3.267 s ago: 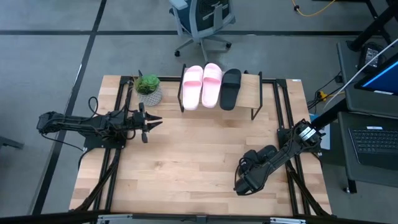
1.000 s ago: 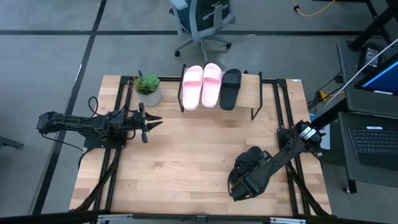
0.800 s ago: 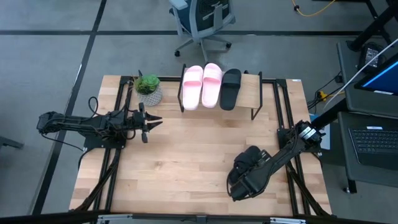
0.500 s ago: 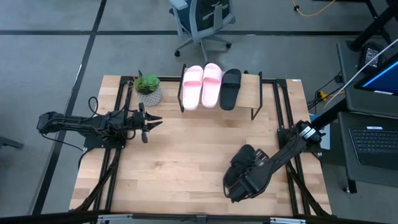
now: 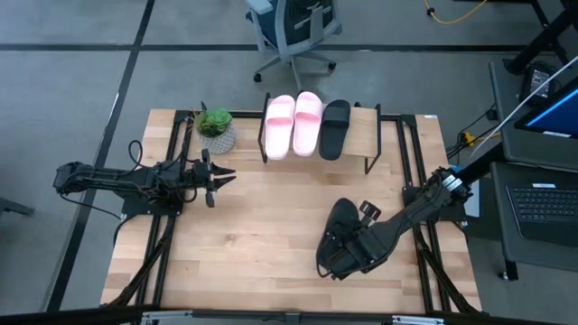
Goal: Pick and place slides into the shelf
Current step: Put the black slide on the shelf
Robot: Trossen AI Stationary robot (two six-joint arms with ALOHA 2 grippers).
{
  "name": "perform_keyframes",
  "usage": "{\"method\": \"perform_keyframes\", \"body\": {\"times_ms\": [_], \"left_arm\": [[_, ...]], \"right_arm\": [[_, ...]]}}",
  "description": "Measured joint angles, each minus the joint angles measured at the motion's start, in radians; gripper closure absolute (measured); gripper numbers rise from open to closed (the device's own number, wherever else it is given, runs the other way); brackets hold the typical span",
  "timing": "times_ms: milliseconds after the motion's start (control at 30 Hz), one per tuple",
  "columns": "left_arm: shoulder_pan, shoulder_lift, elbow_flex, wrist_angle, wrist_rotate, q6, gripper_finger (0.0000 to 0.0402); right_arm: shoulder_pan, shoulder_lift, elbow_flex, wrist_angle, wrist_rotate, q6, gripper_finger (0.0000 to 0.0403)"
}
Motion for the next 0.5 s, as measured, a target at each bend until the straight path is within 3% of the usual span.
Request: {"method": "perform_keyframes", "body": {"times_ms": [500], "left_arm": [[0.000,0.000,0.000,-0.001,0.000,0.001,0.0324]], "right_arm": [[-0.015,-0.123,0.000,0.001,0.140,-0.126,0.0403]]}}
